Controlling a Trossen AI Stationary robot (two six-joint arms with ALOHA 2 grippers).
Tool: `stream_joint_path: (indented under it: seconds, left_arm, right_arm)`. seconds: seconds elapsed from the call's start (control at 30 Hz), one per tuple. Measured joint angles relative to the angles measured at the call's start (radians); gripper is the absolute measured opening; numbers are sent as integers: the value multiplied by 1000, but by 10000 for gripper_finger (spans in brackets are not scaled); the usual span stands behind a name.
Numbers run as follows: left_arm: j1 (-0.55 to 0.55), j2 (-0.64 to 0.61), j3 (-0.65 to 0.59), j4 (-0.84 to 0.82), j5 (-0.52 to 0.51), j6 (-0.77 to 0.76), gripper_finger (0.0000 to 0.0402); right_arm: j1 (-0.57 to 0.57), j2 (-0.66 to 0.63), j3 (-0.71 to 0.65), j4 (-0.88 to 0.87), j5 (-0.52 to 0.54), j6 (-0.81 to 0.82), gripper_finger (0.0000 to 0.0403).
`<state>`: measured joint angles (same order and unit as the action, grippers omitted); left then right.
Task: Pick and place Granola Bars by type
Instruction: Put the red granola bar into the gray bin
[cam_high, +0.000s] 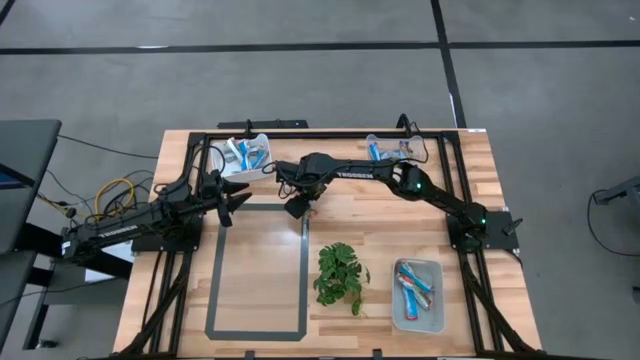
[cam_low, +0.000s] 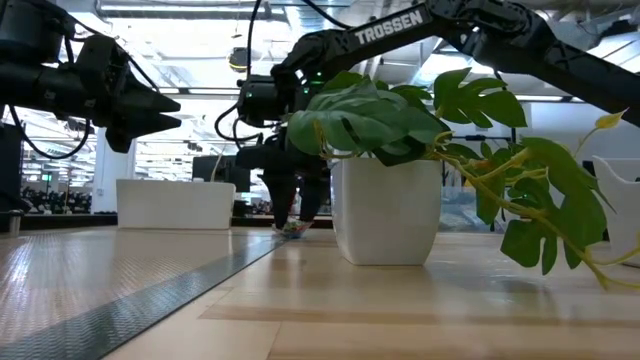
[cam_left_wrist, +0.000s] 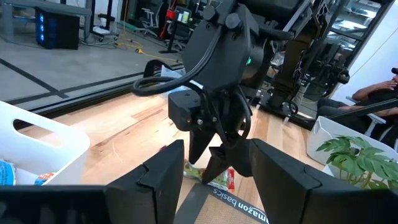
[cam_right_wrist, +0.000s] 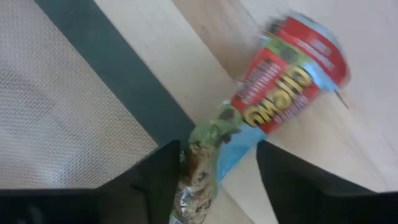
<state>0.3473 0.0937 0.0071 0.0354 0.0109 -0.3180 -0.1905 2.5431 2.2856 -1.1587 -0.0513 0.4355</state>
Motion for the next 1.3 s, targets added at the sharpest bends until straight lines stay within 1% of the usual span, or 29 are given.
stream_joint_path:
  seconds: [0.23,0.4,0.6,0.83,0.93,1.17,1.23,1.3]
  left_arm:
    - [0,0,0,0,0,0,176]
    - [0,0,0,0,0,0,176]
    - [0,0,0,0,0,0,176]
    - [0,0,0,0,0,0,176]
    - [0,0,0,0,0,0,176]
    - [0,0,0,0,0,0,176]
    - [0,0,0,0,0,0,176]
    - [0,0,0,0,0,0,176]
  right_arm:
    - [0,0,0,3,0,0,99]
    - [0,0,0,3,-1,0,48]
    - [0,-17,0,-2,-1,0,18]
    - [-1,-119,-1,-41,-12,0,15]
    - [-4,-186,0,-82,-78,0,17]
    - [8,-353,0,-197,-362,-27,14]
    - [23,-397,0,-253,-429,-44,14]
    - [46,-435,1,-305,-473,-44,16]
